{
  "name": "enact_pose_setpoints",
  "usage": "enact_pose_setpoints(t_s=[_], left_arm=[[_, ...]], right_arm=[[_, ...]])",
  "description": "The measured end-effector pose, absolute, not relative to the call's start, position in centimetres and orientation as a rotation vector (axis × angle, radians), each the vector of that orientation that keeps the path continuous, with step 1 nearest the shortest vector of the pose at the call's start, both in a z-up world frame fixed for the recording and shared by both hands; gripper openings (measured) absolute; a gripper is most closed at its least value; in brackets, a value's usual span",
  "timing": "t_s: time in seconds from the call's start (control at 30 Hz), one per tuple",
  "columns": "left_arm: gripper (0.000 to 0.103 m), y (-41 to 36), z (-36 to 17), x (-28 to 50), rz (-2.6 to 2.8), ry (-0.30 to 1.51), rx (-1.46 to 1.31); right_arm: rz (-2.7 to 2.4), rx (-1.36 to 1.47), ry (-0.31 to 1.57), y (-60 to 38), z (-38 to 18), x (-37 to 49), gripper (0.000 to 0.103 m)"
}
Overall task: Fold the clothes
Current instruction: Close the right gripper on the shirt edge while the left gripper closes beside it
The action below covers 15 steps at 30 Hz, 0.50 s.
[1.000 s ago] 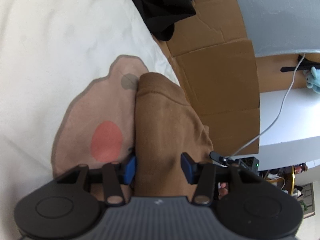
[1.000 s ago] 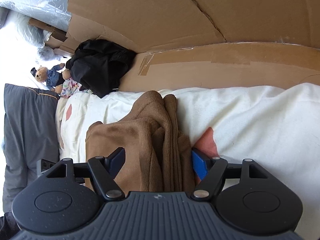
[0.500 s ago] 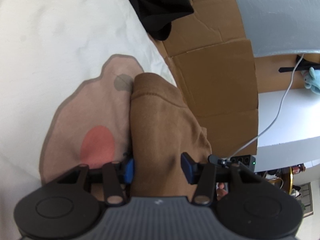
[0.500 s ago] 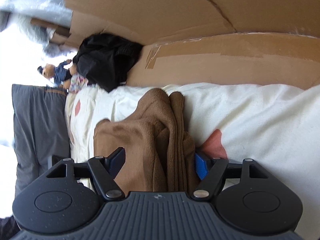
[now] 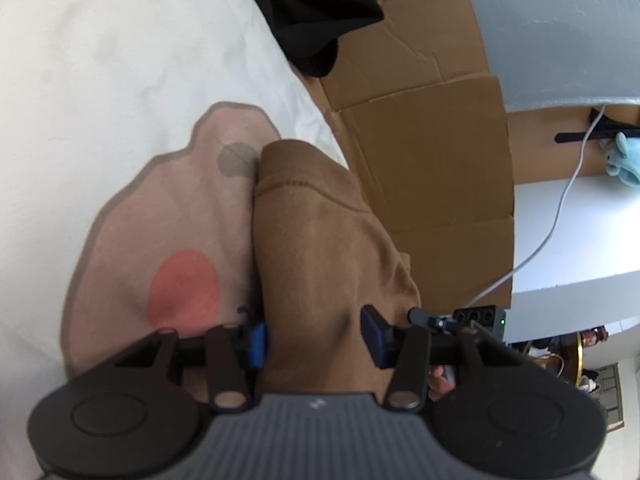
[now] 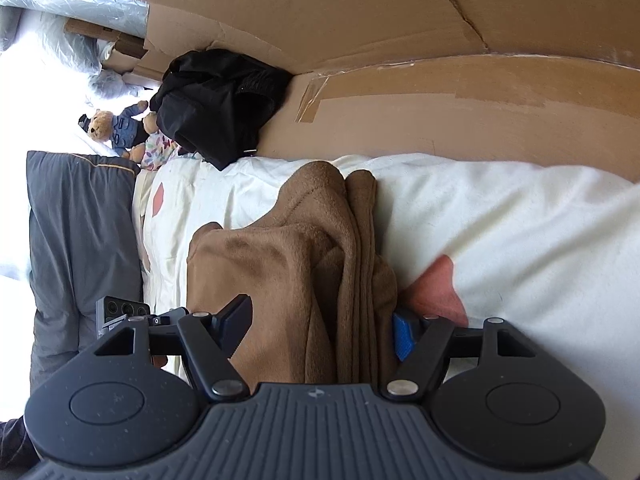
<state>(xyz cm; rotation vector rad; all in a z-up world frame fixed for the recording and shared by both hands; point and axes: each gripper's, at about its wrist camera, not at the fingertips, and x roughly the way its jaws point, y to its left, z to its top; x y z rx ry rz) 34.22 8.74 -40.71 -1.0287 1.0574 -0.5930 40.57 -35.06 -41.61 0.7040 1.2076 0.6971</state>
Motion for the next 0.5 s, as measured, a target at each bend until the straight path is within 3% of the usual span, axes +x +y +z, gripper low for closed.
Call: enact_pose_setpoints(t_s=[0.1, 0.17, 0.23, 0.43, 0.5], left_arm=[[0.048, 8.5, -40.8, 34.3, -0.594, 1.056, -1.021], [0.046, 8.4, -40.7, 34.3, -0.592, 1.053, -1.015], [0.044, 8.2, -40.7, 34.3, -0.592, 1.051, -1.010], [0.040, 7.6, -40.4, 34.2, -0.577, 1.050, -0.978], [0.033, 7.5, -40.4, 34.4, -0.573, 1.053, -0.958]], right_arm=[[0.704, 0.692, 1.185, -35.2, -41.8, 40.3, 0.071], [0.688, 0.679, 1.182, -35.4, -41.8, 40.1, 0.060], [0.655, 0.654, 1.193, -35.7, -41.9, 40.1, 0.036], [0.634, 0.589, 1.193, -35.1, -41.4, 39.9, 0.031], [0.629, 0.567, 1.196, -35.0, -41.3, 40.0, 0.029]])
